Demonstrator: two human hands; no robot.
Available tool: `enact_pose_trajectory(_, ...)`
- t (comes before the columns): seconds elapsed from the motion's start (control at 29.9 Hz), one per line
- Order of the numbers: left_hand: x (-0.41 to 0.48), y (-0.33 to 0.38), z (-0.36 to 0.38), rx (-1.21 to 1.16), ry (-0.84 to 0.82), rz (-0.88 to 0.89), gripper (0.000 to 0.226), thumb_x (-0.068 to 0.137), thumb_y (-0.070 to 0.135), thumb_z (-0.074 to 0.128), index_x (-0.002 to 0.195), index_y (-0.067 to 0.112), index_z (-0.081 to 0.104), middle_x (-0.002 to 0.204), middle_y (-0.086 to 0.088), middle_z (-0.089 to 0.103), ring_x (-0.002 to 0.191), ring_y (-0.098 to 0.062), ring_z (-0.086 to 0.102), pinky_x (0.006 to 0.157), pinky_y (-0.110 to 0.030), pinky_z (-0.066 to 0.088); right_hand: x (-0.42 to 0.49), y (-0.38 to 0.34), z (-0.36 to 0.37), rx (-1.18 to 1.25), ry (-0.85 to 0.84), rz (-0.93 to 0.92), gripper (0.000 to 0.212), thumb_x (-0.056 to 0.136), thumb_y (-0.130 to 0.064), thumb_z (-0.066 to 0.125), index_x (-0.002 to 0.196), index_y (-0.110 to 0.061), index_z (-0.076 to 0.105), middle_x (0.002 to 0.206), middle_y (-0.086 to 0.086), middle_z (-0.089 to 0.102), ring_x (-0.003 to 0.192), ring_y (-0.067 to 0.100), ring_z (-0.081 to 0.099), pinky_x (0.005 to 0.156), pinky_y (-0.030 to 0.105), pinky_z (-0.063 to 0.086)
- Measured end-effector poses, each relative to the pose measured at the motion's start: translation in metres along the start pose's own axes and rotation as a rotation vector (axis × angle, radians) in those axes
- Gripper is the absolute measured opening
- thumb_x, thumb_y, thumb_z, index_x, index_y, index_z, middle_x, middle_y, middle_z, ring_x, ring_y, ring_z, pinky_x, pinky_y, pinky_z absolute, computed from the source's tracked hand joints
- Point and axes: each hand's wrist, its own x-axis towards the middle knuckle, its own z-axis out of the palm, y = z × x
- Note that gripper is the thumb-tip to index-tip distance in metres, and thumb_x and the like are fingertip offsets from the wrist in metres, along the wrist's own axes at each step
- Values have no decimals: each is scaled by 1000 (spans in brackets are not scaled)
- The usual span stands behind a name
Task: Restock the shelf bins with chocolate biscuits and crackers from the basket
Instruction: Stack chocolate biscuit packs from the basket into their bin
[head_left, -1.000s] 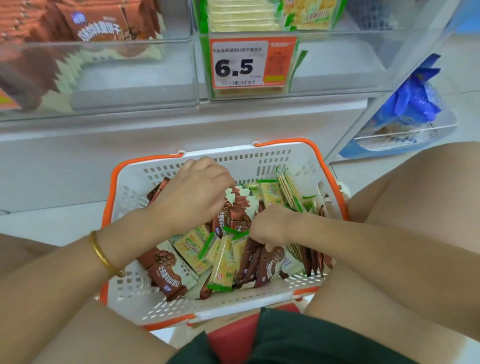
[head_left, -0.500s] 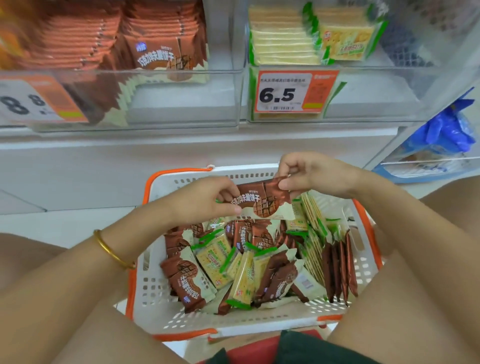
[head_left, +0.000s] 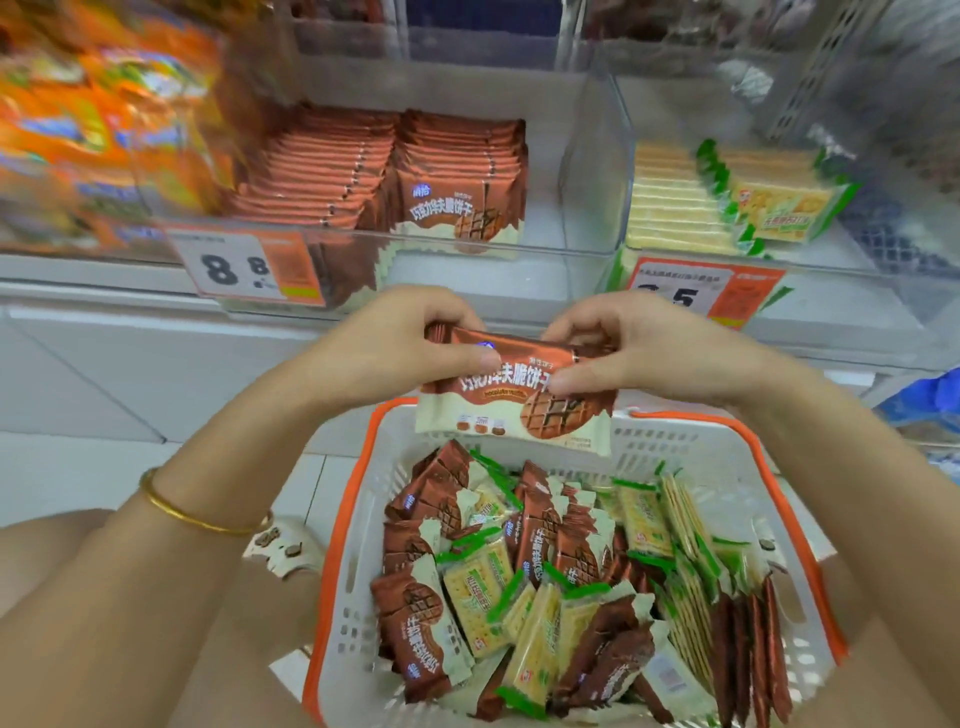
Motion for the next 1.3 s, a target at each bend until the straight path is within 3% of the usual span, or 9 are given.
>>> enact_pose_trajectory(0.1, -2, 1, -23, -67, 344, 175, 24, 76, 25, 76, 97, 24, 64, 86, 12, 63, 72, 3, 58, 70, -17, 47, 19, -50, -7, -199, 104, -121, 16, 76, -15, 76, 89, -12, 67, 76, -7, 68, 65, 0, 62, 61, 17, 50)
enact_pose_trajectory(0.17, -2, -3, -35, -66, 637, 287, 41, 81, 22, 67, 118, 20, 51, 101, 7, 59, 86, 0, 57, 79, -17, 46, 33, -79, -20, -299, 249, -193, 14, 79, -19, 75, 90, -16, 67, 78, -6, 66, 66, 4, 61, 64, 22, 50)
enact_pose_trajectory(0.27, 2, -13, -43, 298, 923, 273, 46, 88, 22, 58, 130, 8, 45, 120, -7, 52, 112, -20, 49, 98, -27, 37, 61, -108, -38, -430, 475, -243, 17, 81, -25, 73, 93, -19, 62, 82, -6, 59, 68, 4, 57, 60, 21, 50)
enact_pose_trajectory(0.43, 11, -26, -31, 645, 678, 211, 34, 90, 32, 44, 116, 16, 59, 114, -1, 61, 111, -27, 51, 95, -37, 31, 128, -98, -39, -802, 437, 33, 19, 81, -24, 73, 91, -21, 57, 101, 1, 59, 87, 19, 55, 71, 32, 46)
enact_pose_trajectory(0.57, 12, -31, -17, 801, 655, 210, 32, 90, 34, 40, 106, 17, 63, 102, 2, 64, 105, -24, 55, 103, -40, 21, 162, -60, -31, -886, 386, 161, 20, 81, -17, 71, 98, -16, 60, 111, 6, 61, 93, 25, 55, 75, 32, 45)
enact_pose_trajectory(0.7, 13, -31, -18, 824, 651, 201, 31, 90, 33, 41, 105, 18, 63, 99, 2, 64, 103, -25, 56, 104, -41, 21, 171, -57, -23, -942, 422, 143, 40, 82, -27, 73, 114, -11, 56, 121, 13, 48, 109, 34, 51, 86, 39, 45)
enact_pose_trajectory(0.94, 14, -30, -17, 856, 659, 208, 29, 89, 31, 43, 104, 17, 63, 97, 1, 64, 102, -26, 57, 104, -41, 21, 175, -57, -17, -1178, 549, 143, 55, 84, -31, 70, 128, -9, 44, 127, 13, 49, 118, 31, 44, 73, 37, 34)
enact_pose_trajectory(1.1, 13, -30, -17, 854, 650, 210, 30, 89, 31, 42, 106, 17, 63, 99, 1, 64, 103, -25, 57, 105, -42, 20, 169, -59, -19, -1138, 540, 189, 64, 81, -38, 72, 129, -9, 42, 128, 13, 46, 119, 31, 43, 84, 39, 42)
enact_pose_trajectory(1.3, 11, -30, -12, 846, 660, 234, 34, 88, 29, 44, 115, 15, 61, 113, -1, 61, 113, -24, 51, 113, -47, 15, 151, -62, -23, -1074, 595, 89, 49, 85, -20, 70, 126, -9, 45, 126, 14, 46, 117, 33, 45, 85, 41, 44)
